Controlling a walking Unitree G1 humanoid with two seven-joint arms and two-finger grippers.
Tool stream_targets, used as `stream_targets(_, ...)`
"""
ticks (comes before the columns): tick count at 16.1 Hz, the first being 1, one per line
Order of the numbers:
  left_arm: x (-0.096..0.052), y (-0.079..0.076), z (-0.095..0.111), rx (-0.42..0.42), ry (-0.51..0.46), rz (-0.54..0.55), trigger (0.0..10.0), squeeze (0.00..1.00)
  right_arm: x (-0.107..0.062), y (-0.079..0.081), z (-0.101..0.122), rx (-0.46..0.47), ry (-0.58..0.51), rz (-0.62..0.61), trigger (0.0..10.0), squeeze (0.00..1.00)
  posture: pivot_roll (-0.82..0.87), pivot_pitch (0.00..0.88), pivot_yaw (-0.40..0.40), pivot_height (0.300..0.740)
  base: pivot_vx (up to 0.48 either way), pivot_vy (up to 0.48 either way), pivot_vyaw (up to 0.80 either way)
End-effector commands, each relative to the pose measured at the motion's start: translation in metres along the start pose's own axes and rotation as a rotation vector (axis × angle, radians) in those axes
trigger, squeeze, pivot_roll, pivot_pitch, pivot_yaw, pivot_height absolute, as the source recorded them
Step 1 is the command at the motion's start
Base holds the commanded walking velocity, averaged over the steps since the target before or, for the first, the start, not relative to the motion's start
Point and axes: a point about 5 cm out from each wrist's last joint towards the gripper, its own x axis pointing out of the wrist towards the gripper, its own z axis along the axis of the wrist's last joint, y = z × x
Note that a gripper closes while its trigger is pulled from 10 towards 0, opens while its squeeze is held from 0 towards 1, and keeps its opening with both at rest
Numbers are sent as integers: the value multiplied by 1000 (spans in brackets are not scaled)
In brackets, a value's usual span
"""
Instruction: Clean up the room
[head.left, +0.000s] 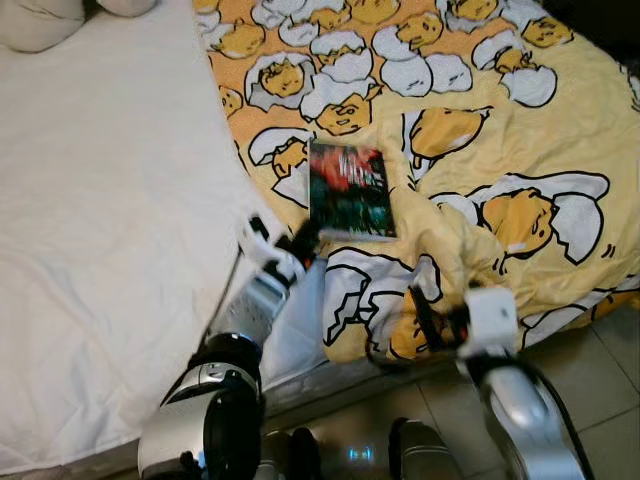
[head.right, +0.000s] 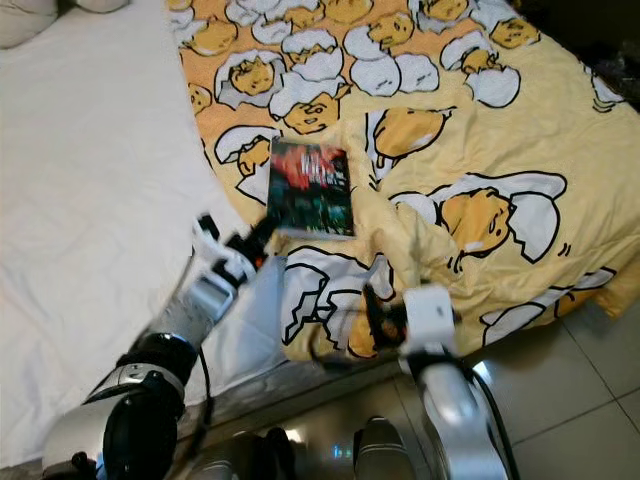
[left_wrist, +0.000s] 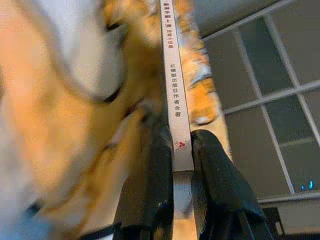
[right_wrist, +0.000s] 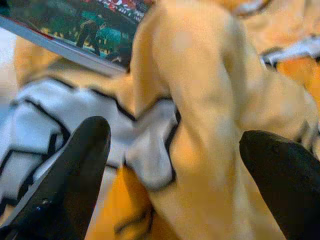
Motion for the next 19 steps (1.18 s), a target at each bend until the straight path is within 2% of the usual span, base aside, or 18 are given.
stream_targets(1,0,-10,-4,26,-23,-49,0,0,6,4,0,13,-11,13,10000,0,-200,0,145,740,0,0,0)
stream_targets(2,-3,-11,12,107,-63,-46,0,0,16,7,4,18,-35,20,10000,0,-191,0,144,740,0,0,0)
stream_targets(3,-8,-6,28,202,-113,9,0,0,27,8,8,25,-52,26,10000,0,-157,0,145,740,0,0,0)
stream_targets(4,-19,2,49,352,-192,116,0,0,37,10,14,38,-74,31,10000,0,-147,0,148,740,0,0,0)
stream_targets(5,-24,4,56,407,-218,155,0,0,40,10,16,43,-81,32,10000,0,-147,0,148,740,0,0,0)
stream_targets(6,-40,12,70,525,-251,240,0,0,48,8,20,61,-100,28,10000,0,-122,0,149,740,0,0,0)
stream_targets(7,-50,16,77,582,-262,287,0,0,51,6,23,75,-108,21,10000,0,-118,0,149,740,0,0,0)
stream_targets(8,-79,24,87,723,-275,385,0,0,56,1,24,99,-100,14,10000,0,-104,0,149,740,0,0,0)
stream_targets(9,-100,29,88,794,-269,448,0,0,59,-4,23,113,-93,6,10000,0,-89,0,146,740,0,0,750)
stream_targets(11,-120,33,83,881,-258,522,0,0,62,-10,21,119,-84,-7,10000,0,-77,0,140,740,0,0,713)
stream_targets(12,-133,35,83,980,-254,581,0,0,63,-11,21,114,-93,-7,10000,0,-74,0,139,740,0,0,694)
stream_targets(13,-150,40,89,1045,-269,689,0,0,63,-13,23,82,-107,7,10000,0,-73,0,136,740,0,0,675)
stream_targets(14,-156,42,91,1072,-263,734,0,0,63,-13,24,62,-112,19,10000,0,-70,0,133,740,0,0,656)
stream_targets(15,-158,45,90,1067,-245,758,7020,0,63,-13,25,34,-118,54,10000,0,-73,0,127,740,0,0,631)
stream_targets(16,-156,42,89,1067,-240,748,10000,0,63,-13,25,4,-121,73,10000,0,-73,0,127,740,0,0,581)
stream_targets(18,-124,16,86,1125,-261,585,10000,0,67,-11,28,16,-134,57,10000,0,-84,0,120,740,0,0,281)
stream_targets(19,-118,12,84,1135,-252,551,10000,0,67,-9,28,24,-139,56,10000,0,-87,0,122,740,0,0,0)
